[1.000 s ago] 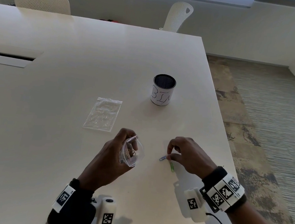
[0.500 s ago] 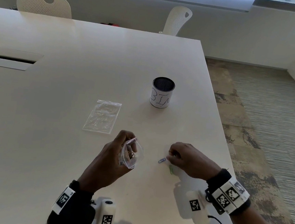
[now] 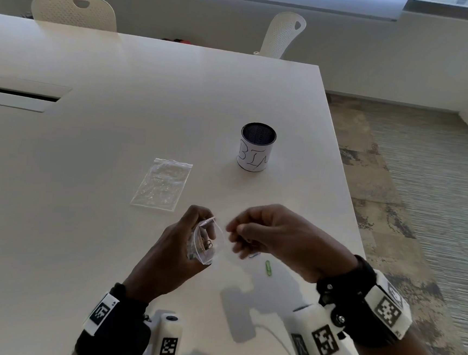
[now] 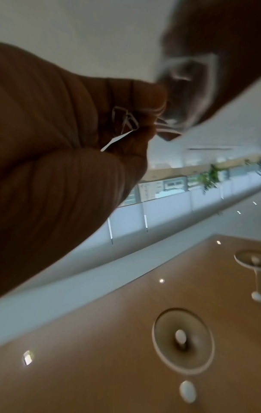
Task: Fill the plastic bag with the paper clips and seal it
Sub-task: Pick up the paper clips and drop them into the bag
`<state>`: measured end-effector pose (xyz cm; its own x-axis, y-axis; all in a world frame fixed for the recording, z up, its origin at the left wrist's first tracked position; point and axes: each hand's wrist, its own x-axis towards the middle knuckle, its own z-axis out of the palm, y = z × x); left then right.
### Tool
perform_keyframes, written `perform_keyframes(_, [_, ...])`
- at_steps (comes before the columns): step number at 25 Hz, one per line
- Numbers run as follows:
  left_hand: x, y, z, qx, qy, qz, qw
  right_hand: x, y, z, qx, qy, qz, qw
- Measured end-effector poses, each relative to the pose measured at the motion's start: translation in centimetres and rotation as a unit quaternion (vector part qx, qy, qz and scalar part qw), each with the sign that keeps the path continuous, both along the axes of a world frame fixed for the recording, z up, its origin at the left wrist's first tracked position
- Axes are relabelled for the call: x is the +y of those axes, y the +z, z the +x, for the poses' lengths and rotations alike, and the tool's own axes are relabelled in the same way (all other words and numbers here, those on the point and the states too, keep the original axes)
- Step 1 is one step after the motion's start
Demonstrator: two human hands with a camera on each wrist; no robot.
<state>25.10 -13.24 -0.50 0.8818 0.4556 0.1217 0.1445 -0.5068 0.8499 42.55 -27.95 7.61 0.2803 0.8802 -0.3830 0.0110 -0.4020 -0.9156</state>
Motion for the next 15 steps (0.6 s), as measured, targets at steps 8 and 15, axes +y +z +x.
perform_keyframes(8, [-0.3, 0.2, -0.1, 0.01, 0.026, 0.005, 1.0, 3.6, 0.8, -3.9, -0.139, 0.041, -0.002, 0.989])
perform_keyframes(15, [-0.2, 0.0, -0.7, -0.014, 0.034, -0.002, 0.999, 1.8, 0.0, -0.5, -0.364, -0.028, 0.081, 0.927])
